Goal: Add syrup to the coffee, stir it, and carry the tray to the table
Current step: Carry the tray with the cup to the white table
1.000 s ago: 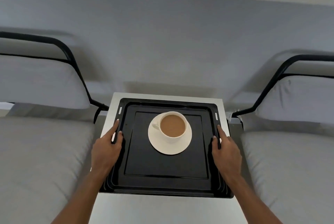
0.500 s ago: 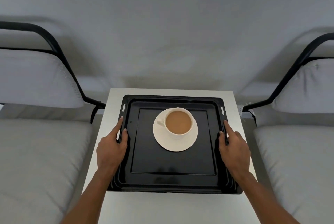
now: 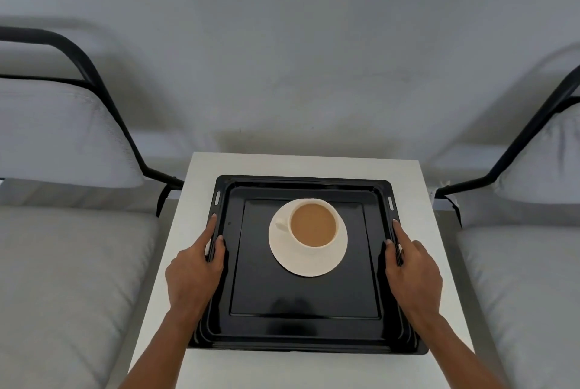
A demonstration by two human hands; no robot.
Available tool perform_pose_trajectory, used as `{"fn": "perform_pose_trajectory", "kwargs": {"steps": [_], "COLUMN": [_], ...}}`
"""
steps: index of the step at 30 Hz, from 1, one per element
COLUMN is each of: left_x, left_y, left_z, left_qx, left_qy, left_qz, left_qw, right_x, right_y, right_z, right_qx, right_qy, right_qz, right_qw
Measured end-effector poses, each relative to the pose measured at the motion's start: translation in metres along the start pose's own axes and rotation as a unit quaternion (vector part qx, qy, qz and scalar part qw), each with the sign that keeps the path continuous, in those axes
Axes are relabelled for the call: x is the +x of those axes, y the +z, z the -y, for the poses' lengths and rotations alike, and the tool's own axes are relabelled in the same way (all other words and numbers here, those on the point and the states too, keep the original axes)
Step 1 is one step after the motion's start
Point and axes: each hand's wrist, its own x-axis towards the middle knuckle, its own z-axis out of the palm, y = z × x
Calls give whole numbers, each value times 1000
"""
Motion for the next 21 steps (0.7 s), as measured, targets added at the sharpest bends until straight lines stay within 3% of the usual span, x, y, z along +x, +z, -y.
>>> {"fn": "perform_pose_trajectory", "kwargs": {"steps": [21], "left_x": [34], "left_y": [16], "left_z": [-5], "left_qx": [31], "left_qy": [14], "left_qz": [6], "left_qw": [999], "right_x": [28], "right_y": [14], "right_z": [11], "right_qx": [-34], "right_qy": [6], "right_qz": [-12], "right_qw": [999]}}
